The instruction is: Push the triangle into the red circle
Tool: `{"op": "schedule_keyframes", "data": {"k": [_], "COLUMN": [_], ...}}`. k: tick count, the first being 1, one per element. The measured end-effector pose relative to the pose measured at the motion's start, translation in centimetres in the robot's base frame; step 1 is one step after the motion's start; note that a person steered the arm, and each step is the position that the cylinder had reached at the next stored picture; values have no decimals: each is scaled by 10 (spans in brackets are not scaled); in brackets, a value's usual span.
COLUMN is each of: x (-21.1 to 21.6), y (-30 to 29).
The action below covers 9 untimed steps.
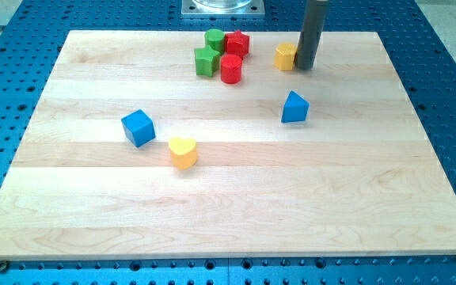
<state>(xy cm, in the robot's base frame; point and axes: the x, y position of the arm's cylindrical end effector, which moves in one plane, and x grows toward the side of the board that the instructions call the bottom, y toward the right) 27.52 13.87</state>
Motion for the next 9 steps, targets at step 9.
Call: {"op": "schedule_keyframes", "data": {"k": [9], "x": [90], "y": [29]}}
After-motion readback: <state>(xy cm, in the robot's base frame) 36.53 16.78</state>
